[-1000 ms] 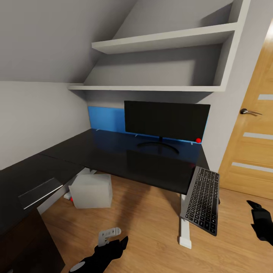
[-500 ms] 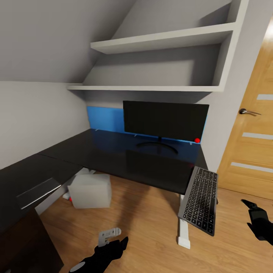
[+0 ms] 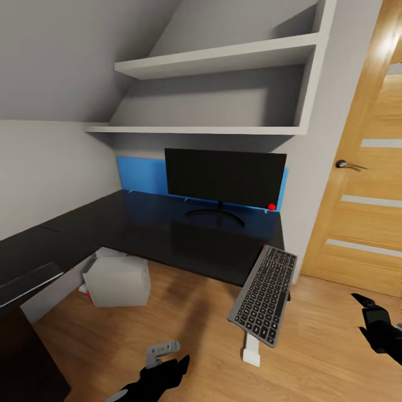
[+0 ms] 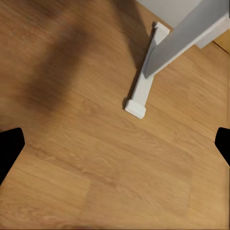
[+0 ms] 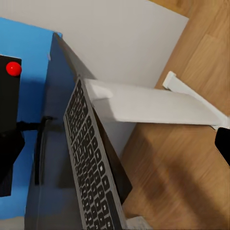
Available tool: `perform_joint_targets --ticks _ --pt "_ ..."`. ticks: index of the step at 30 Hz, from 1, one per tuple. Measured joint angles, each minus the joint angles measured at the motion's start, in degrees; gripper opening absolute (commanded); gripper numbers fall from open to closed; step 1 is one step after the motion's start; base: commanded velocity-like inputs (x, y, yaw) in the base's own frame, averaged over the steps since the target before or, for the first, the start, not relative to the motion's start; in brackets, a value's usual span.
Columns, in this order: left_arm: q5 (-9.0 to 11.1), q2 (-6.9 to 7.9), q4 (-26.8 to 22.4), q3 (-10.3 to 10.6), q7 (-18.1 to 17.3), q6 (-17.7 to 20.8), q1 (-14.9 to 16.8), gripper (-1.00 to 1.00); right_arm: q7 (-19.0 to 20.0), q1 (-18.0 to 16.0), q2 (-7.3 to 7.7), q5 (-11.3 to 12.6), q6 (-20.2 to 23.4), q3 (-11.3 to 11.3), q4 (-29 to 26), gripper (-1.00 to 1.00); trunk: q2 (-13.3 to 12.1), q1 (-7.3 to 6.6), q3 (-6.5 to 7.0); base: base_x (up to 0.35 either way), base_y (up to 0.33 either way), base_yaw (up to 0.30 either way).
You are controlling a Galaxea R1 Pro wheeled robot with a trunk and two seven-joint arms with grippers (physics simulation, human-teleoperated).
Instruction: In the bedroom, organize the workspace by keeping the computer under the desk, ensuring the monitor is on the desk, placing the keyboard on the desk next to the monitor, placing the mouse on the desk next to the keyboard, moving the folder from the swivel chair onto the desk next to the mouse, stacking the notebook on top of the folder with the pen on top of the notebook, and positioning the swivel chair next to the desk.
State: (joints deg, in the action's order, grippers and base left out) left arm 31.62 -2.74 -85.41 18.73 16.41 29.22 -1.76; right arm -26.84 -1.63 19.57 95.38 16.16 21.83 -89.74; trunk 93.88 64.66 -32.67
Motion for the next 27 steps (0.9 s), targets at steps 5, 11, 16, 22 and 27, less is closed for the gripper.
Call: perform_joint_targets --ticks 5,11,16,22,27 --pt "0.04 0.10 0.47 -0.35 0.02 0.06 0.03 1.00 0.02 -0.01 -0.23 -0.14 -0.10 -0.04 -0.01 1.00 0.00 0.00 0.00 0.000 -0.327 0.149" --pt "0.10 0.17 0.57 -0.45 0.02 0.02 0.00 1.00 0.06 -0.01 -0.26 -0.17 -0.13 -0.05 0.00 1.00 0.00 0.00 0.00 0.000 -0.135 0.262" --pt "0.07 0.19 0.59 -0.49 0.02 0.00 -0.01 1.00 0.06 -0.01 -0.31 -0.17 -0.13 -0.08 -0.01 1.00 0.00 0.00 0.00 0.000 -0.021 0.239" --pt "0.07 0.20 0.61 -0.49 0.02 0.00 0.00 1.00 0.17 0.00 -0.26 -0.16 -0.03 -0.05 -0.01 1.00 0.00 0.00 0.00 0.000 -0.004 0.066" --pt "0.07 0.23 0.61 -0.52 0.03 -0.03 0.00 1.00 0.31 0.00 -0.26 -0.19 0.00 -0.31 -0.02 1.00 0.00 0.00 0.00 0.000 -0.001 0.010"
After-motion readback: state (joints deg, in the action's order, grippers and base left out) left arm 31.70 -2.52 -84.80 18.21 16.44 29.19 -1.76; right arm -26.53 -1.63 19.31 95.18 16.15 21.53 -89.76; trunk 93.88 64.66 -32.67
